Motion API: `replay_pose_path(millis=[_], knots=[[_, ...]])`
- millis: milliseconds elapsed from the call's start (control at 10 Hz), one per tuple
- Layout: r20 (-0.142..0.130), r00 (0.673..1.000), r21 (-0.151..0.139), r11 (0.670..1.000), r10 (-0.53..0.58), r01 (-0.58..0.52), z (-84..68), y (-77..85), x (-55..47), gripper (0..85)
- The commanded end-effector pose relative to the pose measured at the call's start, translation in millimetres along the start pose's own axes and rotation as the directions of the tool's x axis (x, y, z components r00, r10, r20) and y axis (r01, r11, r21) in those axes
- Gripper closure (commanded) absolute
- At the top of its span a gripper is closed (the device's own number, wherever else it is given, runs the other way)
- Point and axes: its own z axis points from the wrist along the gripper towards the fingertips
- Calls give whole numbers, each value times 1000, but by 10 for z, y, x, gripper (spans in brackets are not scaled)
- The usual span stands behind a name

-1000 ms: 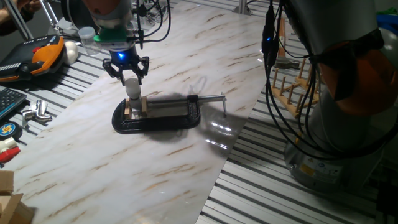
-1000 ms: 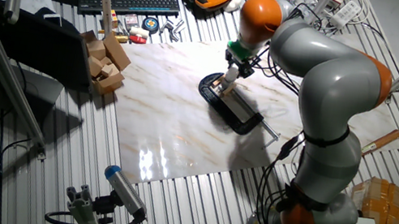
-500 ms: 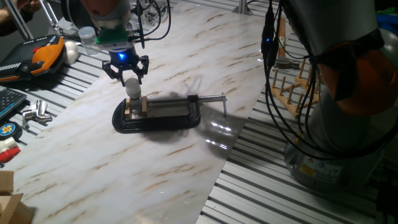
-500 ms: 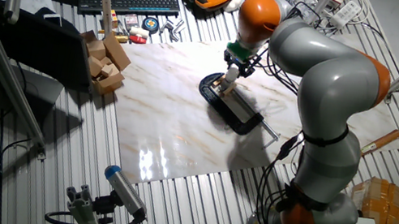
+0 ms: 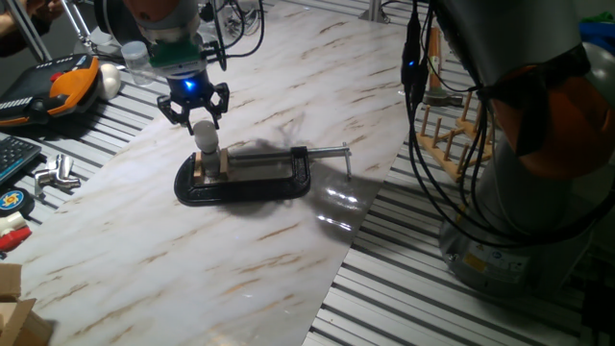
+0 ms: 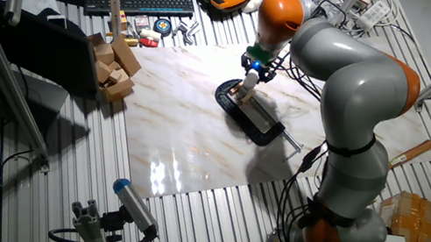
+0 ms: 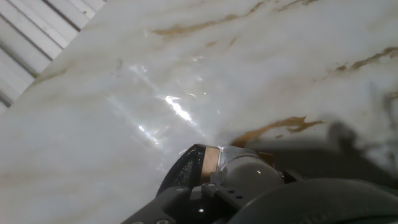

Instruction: Take out the light bulb by rotating it

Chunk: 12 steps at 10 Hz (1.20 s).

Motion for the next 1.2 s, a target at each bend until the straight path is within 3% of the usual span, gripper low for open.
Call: replay_pose_path(millis=[0, 1100], knots=[[-1, 999, 3, 999, -38, 38, 0, 0, 0, 850], [-43, 954, -3, 955, -298, 298, 3, 10, 1, 850]])
